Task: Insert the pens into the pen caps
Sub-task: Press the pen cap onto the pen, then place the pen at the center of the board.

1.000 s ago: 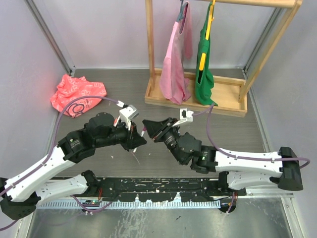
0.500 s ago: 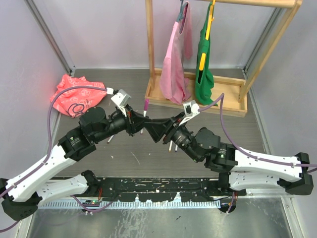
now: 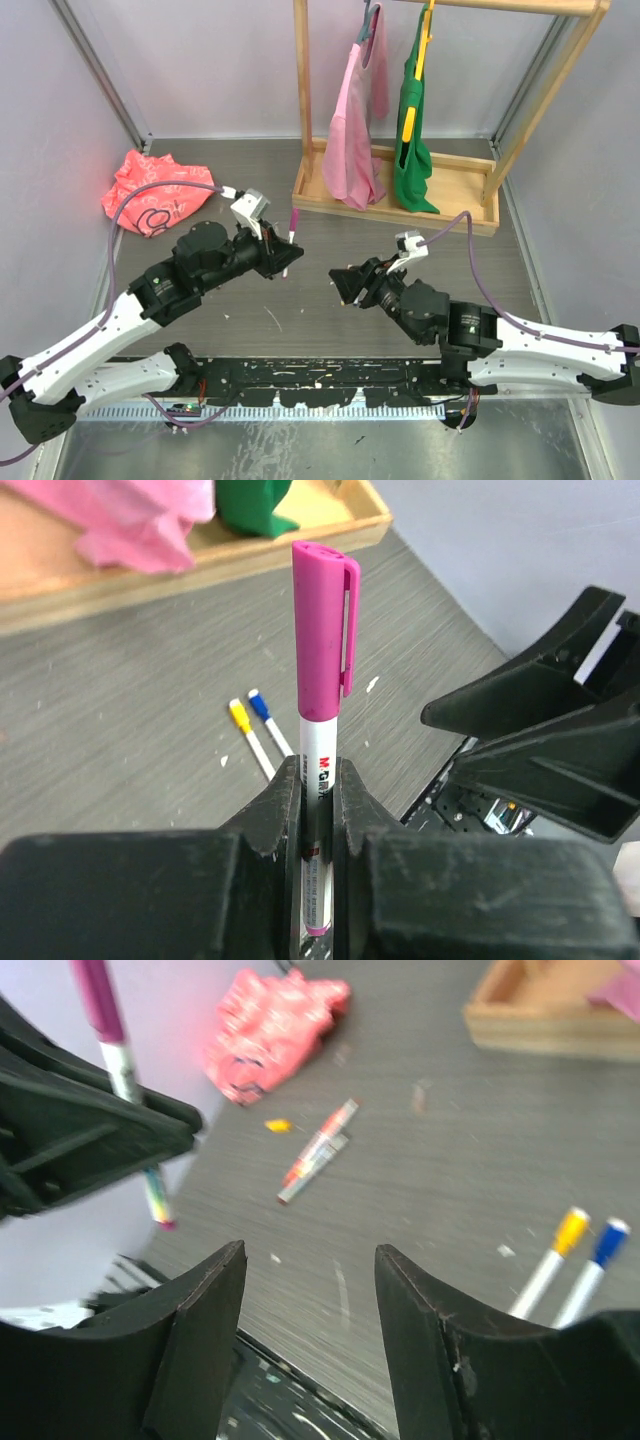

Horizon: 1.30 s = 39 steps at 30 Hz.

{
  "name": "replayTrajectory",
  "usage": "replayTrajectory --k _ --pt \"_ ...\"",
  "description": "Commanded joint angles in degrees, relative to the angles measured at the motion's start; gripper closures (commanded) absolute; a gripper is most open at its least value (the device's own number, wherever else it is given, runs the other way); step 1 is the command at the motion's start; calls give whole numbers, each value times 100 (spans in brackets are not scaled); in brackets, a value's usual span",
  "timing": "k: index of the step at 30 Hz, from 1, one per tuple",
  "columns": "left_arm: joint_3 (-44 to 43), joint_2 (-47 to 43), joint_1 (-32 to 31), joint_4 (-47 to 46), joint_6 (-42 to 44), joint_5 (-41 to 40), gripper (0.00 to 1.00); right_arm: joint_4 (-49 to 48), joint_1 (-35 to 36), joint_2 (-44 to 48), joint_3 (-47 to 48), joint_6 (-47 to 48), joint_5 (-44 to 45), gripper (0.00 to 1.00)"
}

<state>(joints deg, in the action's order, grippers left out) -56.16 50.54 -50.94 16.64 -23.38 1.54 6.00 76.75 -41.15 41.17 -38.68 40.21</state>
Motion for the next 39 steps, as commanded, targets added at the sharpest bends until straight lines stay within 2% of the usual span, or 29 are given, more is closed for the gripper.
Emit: replayTrajectory --k 1,4,10,15,21,28,39 --pt "343 158 16 185 -593 -512 100 1406 11 -66 -300 -1270 447 39" --pt "643 347 15 147 -970 -564 100 1888 12 -154 -523 -1802 285 37" --pt "1034 853 10 -86 -1406 -517 100 2212 15 -223 -943 -2445 -143 30" --pt "1121 1433 1 -400 -1465 -366 100 2247 11 -44 -1199 -2593 -329 17" --pt "1253 2514 -181 -1328 -1707 -224 100 2634 14 123 -1379 -3028 -346 15" --pt "758 3839 -293 -1783 -1759 -286 100 2848 15 379 -1450 -2970 -489 15" --pt "-397 5100 -309 -1125 -1986 -843 100 3367 14 718 -1408 -3031 -388 15"
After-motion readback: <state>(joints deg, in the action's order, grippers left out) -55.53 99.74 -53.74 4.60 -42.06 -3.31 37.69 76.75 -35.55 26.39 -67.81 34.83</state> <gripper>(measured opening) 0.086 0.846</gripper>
